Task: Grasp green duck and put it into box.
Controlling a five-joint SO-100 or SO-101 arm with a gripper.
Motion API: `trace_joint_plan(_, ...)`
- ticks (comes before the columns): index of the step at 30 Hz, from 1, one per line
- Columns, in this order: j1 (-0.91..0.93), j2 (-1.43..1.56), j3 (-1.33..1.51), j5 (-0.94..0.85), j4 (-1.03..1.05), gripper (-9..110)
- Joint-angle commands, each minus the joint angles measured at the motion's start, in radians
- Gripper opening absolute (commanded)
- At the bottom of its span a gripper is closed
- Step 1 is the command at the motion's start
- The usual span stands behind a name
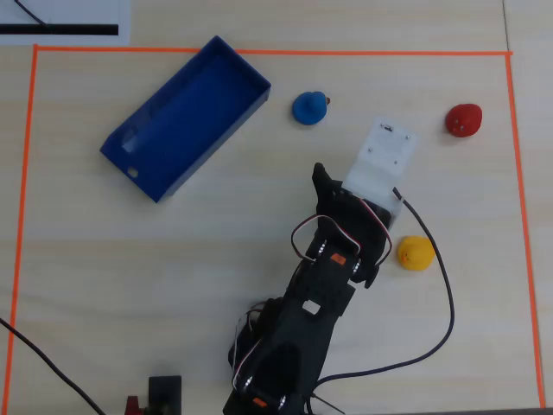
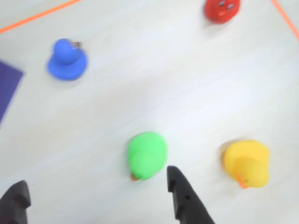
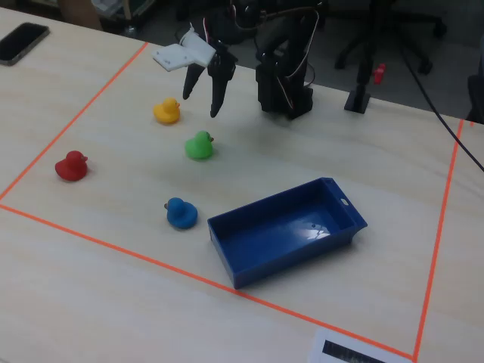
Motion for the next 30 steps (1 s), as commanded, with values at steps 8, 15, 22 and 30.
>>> trace_joint_plan(8,0.126,-0.100,0.364,-0.140,-0.454,39)
trace_joint_plan(15,0.095,-0.120,0.483,-0.120,-0.537,39)
trace_joint_plan(22,0.060,-0.137,0.607,-0.100,-0.667,39)
trace_joint_plan(30,0.049,-0.192,0.606,-0.080,-0.750,39)
